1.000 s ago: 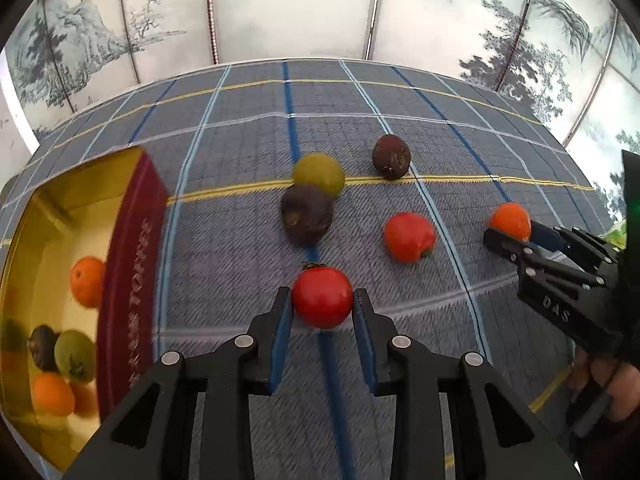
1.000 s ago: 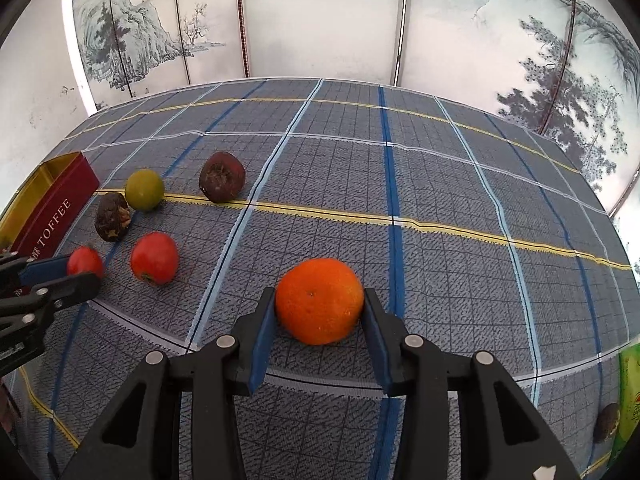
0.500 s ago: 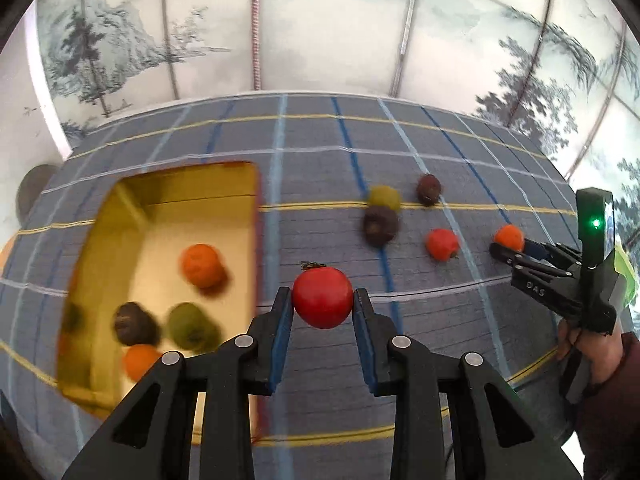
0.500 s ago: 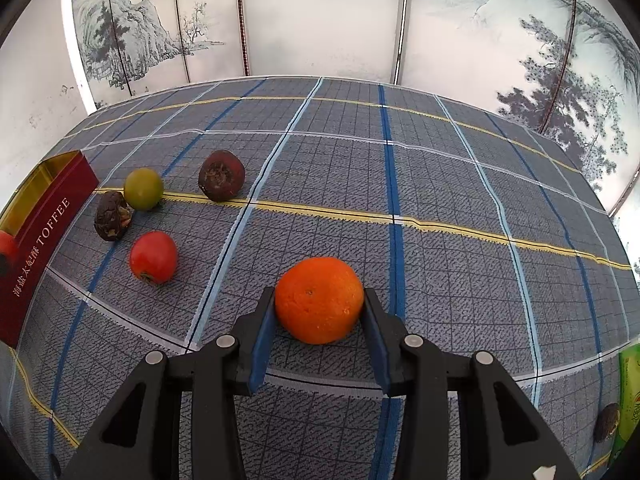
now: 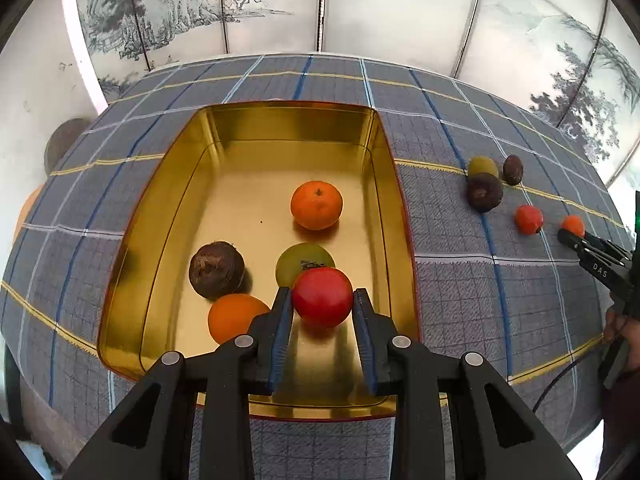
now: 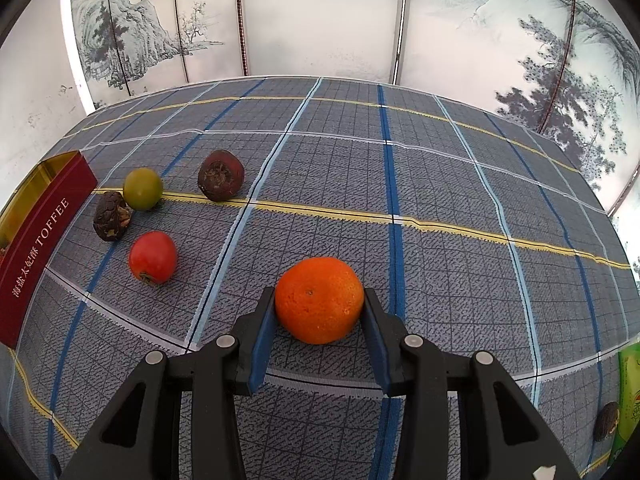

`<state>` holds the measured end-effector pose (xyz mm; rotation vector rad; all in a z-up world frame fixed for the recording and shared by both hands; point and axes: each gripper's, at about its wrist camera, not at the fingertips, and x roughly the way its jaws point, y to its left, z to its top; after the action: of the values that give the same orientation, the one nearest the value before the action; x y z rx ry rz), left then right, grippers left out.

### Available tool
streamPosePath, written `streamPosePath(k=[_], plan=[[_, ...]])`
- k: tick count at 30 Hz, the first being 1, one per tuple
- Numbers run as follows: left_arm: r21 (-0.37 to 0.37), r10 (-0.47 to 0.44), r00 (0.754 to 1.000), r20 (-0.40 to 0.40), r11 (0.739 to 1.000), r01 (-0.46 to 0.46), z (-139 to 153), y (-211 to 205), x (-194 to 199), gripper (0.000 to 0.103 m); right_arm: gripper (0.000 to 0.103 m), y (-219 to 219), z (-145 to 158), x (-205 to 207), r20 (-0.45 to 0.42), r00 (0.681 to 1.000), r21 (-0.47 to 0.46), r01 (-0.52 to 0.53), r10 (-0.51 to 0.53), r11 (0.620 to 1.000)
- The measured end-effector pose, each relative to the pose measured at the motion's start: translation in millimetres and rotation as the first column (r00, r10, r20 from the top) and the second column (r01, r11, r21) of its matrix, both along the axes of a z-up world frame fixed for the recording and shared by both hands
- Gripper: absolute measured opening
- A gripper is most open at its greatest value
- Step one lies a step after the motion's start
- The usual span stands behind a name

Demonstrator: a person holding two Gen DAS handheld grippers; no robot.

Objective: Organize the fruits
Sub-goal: 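Carry the red tomato into the gold tin and open the left gripper while the right holds the orange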

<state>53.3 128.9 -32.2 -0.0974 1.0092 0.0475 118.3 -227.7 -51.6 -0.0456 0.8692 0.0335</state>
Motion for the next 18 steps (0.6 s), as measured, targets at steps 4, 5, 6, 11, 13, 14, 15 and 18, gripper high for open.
streamPosePath(k=[4, 5, 6, 11, 13, 14, 15, 18], plan=[[0.014, -0.012, 1.000, -0.008, 1.000, 0.012, -1.8, -2.2, -0.3, 0.031, 0.039, 0.0, 0.1, 0.0, 0.000, 1.000, 0.000, 0.000, 0.000, 1.000], [0.010, -0.018, 1.000, -0.013, 1.000, 0.018, -2.5, -3.1, -1.1, 0.031, 0.039, 0.1, 0.2, 0.0, 0.000, 1.000, -0.001, 0.000, 0.000, 1.000], [0.010, -0.021, 1.000, -0.017, 1.000, 0.021, -3.2, -4.1, -1.2, 0.031, 0.039, -0.2, -0.1, 0.1, 0.000, 1.000, -0.001, 0.000, 0.000, 1.000], [0.011, -0.018, 0.999, -0.039, 1.000, 0.019, -10.1, -3.6, -1.2, 0.031, 0.039, 0.0, 0.2, 0.0, 0.000, 1.000, 0.000, 0.000, 0.000, 1.000], [0.008, -0.015, 0.999, -0.050, 1.000, 0.015, -12.8, -3.1, 0.1, 0.032, 0.039, -0.2, -0.2, 0.1, 0.000, 1.000, -0.001, 0.000, 0.000, 1.000], [0.006, -0.013, 0.999, -0.053, 1.000, 0.013, -13.7, -2.6, 0.4, 0.032, 0.039, 0.0, 0.1, 0.1, 0.001, 1.000, -0.001, 0.000, 0.000, 1.000], [0.006, -0.014, 0.998, -0.055, 1.000, 0.015, -14.5, -2.7, 1.0, 0.032, 0.039, 0.0, 0.1, 0.1, 0.001, 1.000, -0.001, 0.000, 0.000, 1.000], [0.006, -0.013, 0.998, -0.064, 1.000, 0.013, -17.4, -2.5, 1.1, 0.032, 0.039, -0.3, -0.2, 0.2, 0.000, 1.000, 0.000, 0.000, 0.000, 1.000]])
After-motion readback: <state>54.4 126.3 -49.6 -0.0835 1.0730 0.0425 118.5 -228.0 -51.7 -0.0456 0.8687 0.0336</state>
